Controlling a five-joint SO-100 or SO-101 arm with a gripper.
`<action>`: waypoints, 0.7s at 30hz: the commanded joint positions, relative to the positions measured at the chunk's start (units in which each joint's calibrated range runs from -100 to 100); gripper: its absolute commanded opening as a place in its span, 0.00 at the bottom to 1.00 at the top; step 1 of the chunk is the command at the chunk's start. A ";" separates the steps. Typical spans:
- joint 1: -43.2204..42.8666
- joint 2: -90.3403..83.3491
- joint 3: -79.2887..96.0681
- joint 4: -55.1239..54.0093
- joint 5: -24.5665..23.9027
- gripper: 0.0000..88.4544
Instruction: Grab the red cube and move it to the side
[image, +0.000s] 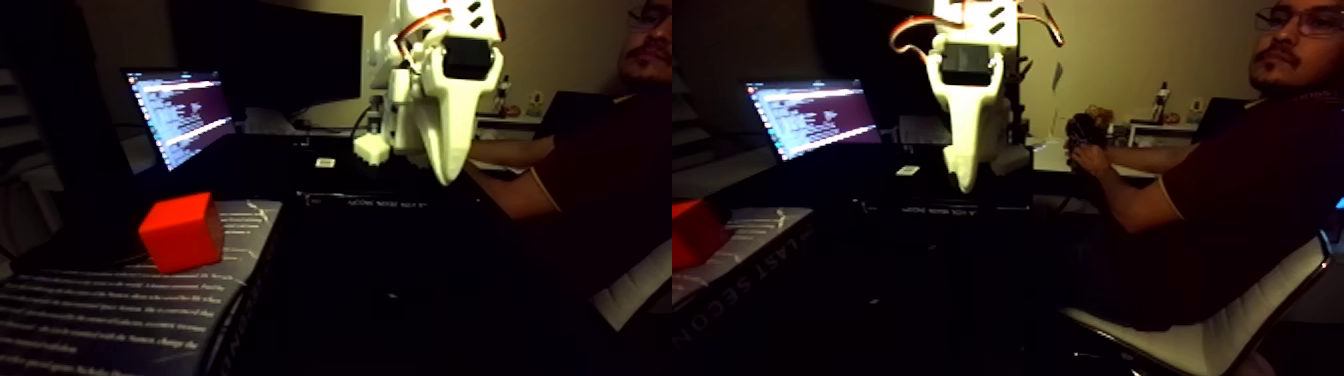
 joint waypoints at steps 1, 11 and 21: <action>-0.45 -0.34 0.00 -0.77 0.15 0.01; 0.47 -0.42 0.18 -0.77 -0.01 0.01; 0.47 -0.25 0.09 -0.77 0.42 0.01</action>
